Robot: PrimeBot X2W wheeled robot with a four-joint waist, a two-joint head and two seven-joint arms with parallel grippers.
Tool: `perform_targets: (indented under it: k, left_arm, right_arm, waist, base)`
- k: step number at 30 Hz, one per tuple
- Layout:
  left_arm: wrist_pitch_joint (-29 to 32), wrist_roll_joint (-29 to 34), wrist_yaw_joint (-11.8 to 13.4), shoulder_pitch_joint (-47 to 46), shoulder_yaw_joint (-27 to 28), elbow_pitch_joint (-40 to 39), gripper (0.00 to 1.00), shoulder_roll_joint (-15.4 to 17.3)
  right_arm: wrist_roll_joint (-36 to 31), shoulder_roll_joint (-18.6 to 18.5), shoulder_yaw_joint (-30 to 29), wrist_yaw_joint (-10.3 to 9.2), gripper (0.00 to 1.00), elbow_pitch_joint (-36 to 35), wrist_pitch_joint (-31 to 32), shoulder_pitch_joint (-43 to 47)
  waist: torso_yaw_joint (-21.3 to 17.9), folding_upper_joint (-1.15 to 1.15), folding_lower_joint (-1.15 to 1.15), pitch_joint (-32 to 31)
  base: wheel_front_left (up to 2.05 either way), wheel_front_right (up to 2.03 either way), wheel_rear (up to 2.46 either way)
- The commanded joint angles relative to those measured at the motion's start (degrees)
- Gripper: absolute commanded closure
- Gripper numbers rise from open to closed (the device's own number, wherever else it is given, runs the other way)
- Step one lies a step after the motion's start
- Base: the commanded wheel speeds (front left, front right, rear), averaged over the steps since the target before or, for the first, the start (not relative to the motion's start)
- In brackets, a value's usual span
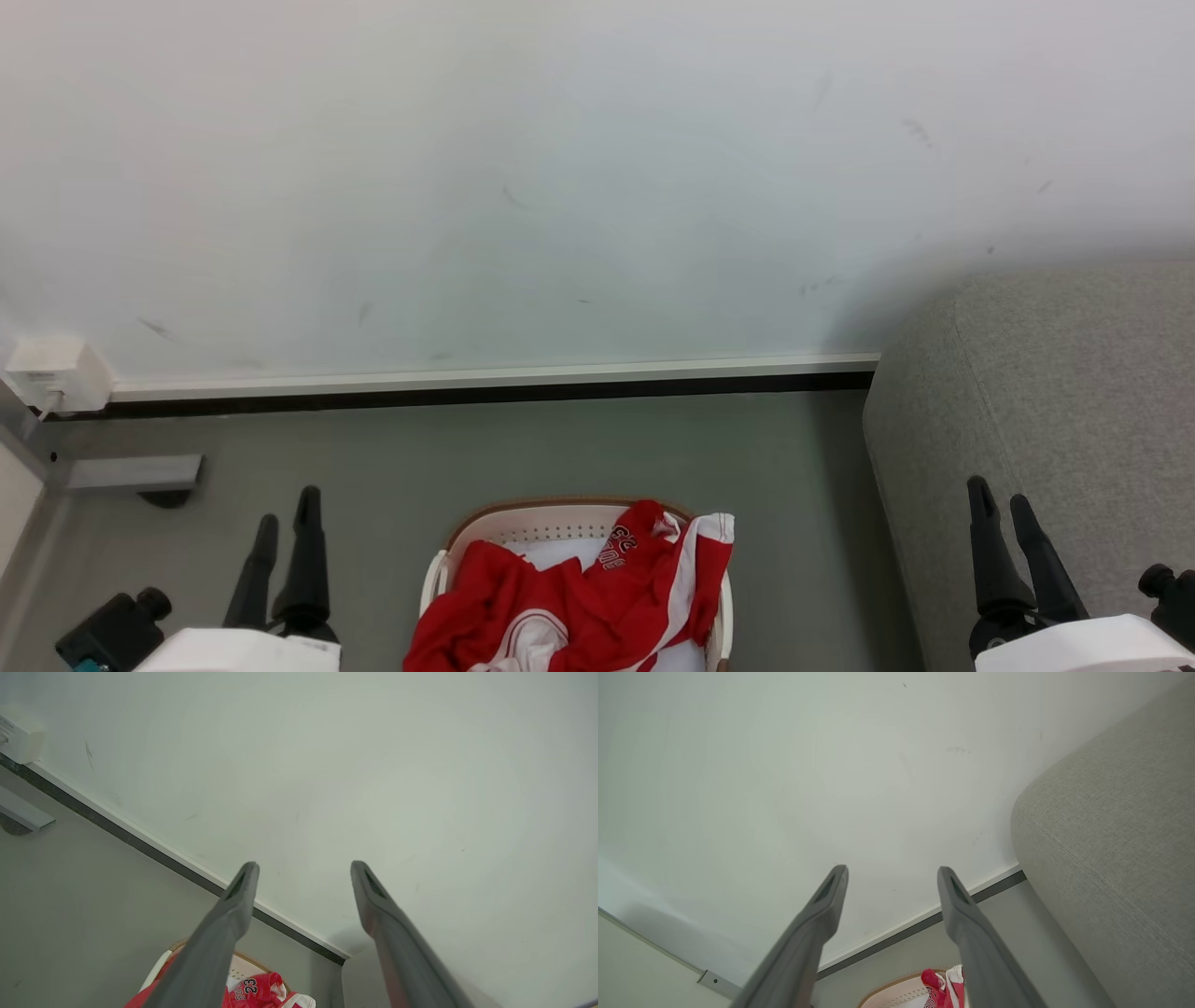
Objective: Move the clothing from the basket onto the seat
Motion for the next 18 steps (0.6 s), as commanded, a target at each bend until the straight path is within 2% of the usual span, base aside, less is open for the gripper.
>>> perform_targets:
  k: [1,18]
  left_arm:
    - [-0.75,3.01,0.24,0.06,-0.44,-0.5,0.0,0.62]
    - [-3.42,13.96,2.23,0.7,-2.15,-0.02,0.0,1.57]
  right_arm:
    - [-2.97,-0.66,0.53,-0.05,0.0,-0.68,-0.73,-0.91]
    - [-14.33,-1.36,3.04,-0.06,0.0,-0.1,-3.42,-0.68]
  waist:
    - [0.04,0.0,0.0,-0.18]
    - [-0.03,0.0,0.0,-0.58]
  base:
    - [0.0,0.0,0.0]
    - [0.0,0.0,0.0]
